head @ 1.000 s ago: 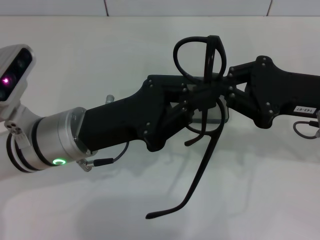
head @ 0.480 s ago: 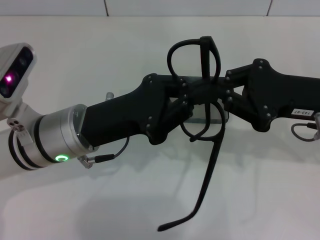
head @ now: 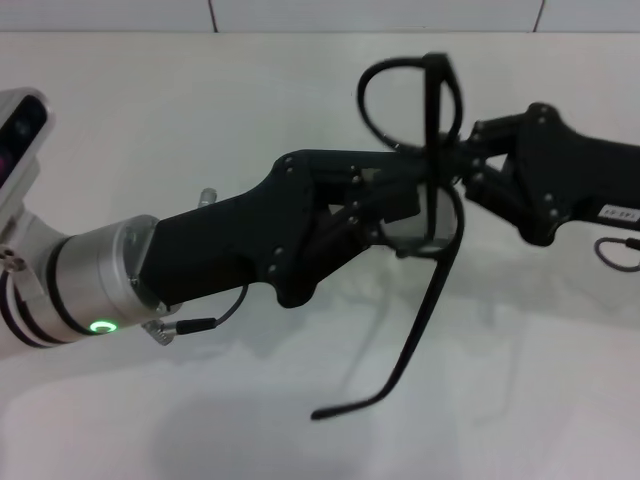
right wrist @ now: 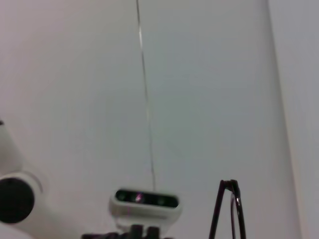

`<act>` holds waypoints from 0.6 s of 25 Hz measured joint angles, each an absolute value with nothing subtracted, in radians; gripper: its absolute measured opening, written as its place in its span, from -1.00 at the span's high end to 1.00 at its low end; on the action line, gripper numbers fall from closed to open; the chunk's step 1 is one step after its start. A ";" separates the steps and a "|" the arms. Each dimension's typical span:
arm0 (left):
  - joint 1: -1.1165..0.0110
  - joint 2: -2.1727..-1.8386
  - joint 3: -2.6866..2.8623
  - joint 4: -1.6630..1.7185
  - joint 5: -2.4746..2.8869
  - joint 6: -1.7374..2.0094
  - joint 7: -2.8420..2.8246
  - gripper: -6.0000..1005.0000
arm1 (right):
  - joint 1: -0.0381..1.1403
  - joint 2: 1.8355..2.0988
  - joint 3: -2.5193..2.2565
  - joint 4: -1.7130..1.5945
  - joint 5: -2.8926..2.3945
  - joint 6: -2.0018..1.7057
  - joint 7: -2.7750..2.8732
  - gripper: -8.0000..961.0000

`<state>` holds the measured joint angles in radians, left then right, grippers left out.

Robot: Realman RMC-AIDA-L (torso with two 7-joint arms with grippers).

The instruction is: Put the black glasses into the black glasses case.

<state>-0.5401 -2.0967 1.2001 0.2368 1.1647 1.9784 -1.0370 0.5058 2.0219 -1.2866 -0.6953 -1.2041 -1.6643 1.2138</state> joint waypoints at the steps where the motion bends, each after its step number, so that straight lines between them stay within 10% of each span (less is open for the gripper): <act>1: -0.539 -2.096 1.200 0.237 1.165 1.981 -1.037 0.88 | 0.501 2.020 -1.286 -0.693 -1.186 -1.669 1.206 0.89; 15: -0.562 -2.094 1.203 0.239 1.272 1.982 -1.035 0.88 | 0.464 2.023 -1.057 -0.649 -1.005 -1.923 1.168 0.89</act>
